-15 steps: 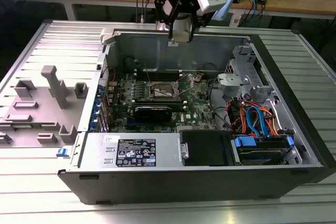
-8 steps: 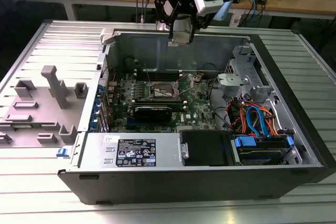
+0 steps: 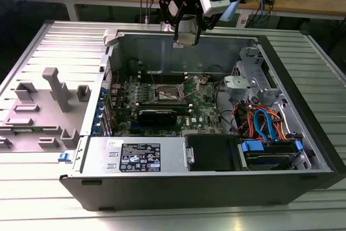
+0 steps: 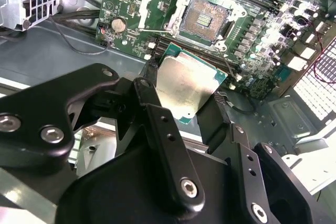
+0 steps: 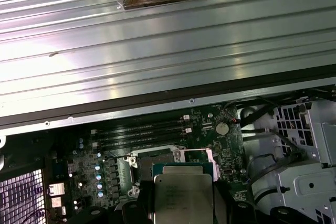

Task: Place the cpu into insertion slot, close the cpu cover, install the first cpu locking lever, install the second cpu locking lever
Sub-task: 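Place the cpu into insertion slot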

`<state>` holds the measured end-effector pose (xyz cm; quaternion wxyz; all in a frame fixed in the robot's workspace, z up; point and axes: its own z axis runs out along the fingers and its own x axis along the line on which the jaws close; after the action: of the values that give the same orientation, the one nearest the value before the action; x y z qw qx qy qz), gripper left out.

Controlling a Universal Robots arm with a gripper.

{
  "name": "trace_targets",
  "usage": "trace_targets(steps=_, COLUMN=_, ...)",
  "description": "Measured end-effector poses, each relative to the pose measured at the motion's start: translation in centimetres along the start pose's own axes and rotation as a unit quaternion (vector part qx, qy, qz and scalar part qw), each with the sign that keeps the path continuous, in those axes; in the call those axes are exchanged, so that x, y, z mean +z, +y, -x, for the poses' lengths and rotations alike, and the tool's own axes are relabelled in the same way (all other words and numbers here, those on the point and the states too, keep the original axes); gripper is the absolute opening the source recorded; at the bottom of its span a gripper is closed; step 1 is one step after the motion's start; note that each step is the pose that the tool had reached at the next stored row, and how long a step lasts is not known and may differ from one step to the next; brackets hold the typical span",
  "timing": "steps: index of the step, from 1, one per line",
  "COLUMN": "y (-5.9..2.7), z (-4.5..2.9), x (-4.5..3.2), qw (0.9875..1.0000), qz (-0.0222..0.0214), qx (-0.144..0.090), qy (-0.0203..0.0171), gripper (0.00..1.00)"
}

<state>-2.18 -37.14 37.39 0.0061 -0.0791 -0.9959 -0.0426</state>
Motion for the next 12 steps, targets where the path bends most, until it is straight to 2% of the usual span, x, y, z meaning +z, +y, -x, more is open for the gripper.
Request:
trace_targets(steps=5, y=-0.01, z=0.00, x=0.00, qw=1.0000, qz=0.0000, qx=0.000, qy=0.0000, gripper=0.54)
trace_targets(steps=12, y=-0.50, z=0.07, x=-0.03, qw=1.0000, qz=0.0001, qx=0.004, qy=-0.0003, gripper=0.54)
